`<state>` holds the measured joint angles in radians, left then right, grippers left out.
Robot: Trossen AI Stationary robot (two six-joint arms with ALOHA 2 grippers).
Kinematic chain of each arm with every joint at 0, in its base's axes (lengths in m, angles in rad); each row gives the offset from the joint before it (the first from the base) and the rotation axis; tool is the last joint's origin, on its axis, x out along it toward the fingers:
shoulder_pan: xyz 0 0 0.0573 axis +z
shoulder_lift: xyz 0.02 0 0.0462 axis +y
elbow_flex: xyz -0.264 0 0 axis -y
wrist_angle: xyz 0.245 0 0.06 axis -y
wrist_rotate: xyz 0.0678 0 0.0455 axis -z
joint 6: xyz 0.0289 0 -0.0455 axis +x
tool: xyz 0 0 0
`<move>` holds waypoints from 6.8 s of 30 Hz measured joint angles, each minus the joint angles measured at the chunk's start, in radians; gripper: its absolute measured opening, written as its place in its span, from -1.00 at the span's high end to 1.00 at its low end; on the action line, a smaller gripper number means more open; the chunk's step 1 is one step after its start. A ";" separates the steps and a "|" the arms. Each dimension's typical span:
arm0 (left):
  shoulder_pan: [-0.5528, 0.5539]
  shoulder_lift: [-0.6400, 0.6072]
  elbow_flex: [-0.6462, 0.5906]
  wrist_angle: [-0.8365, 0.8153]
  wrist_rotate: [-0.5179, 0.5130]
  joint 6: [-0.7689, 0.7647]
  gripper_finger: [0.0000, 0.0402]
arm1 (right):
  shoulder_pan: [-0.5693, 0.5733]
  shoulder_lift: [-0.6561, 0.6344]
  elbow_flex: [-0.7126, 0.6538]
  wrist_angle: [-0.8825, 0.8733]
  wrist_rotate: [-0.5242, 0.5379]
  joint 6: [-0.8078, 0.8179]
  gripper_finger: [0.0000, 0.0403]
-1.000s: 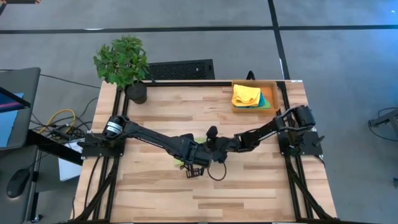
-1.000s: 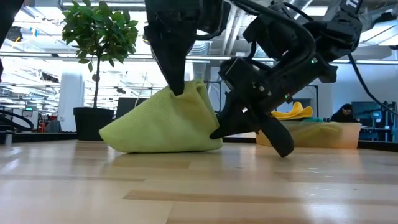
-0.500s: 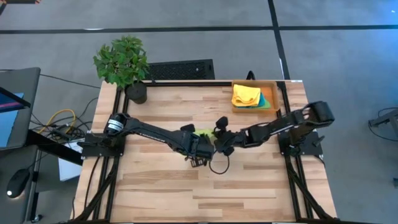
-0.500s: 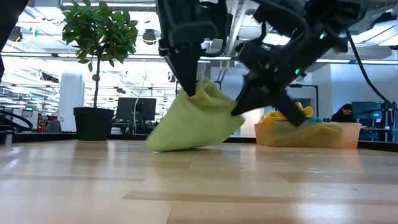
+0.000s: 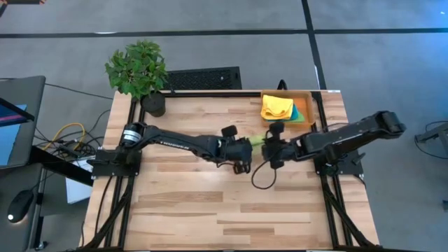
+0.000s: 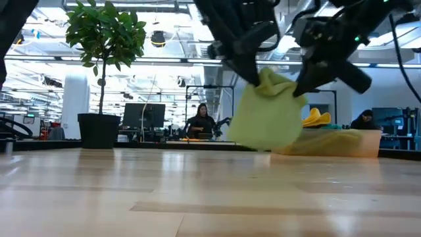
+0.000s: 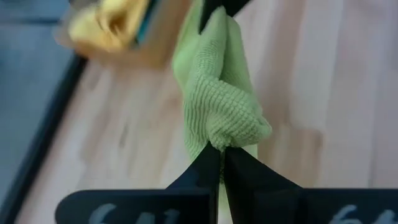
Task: Fold microfiber towels
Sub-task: Put the light green microfiber towel into the orange bin, then return to Home Position
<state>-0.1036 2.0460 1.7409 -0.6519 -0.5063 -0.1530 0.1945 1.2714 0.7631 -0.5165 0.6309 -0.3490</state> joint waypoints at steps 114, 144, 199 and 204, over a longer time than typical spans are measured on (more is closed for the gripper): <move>0.315 0.181 0.552 -0.364 0.140 0.284 0.95 | -0.197 -0.500 0.000 -0.008 0.279 0.121 0.92; 0.019 -0.769 -0.801 0.493 0.102 0.104 1.00 | 0.480 -0.760 -0.232 0.069 0.130 0.393 0.98; 0.018 -2.027 -1.705 0.644 0.230 0.287 1.00 | -0.081 -0.678 -0.757 0.927 -0.350 0.382 0.80; 0.018 -2.027 -1.705 0.644 0.229 0.288 1.00 | -0.101 -0.654 -0.757 0.895 -0.342 0.383 0.78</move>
<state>-0.0853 0.0193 0.0357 -0.0080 -0.2771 0.1349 0.0938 0.6177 0.0063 0.3790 0.2885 0.0338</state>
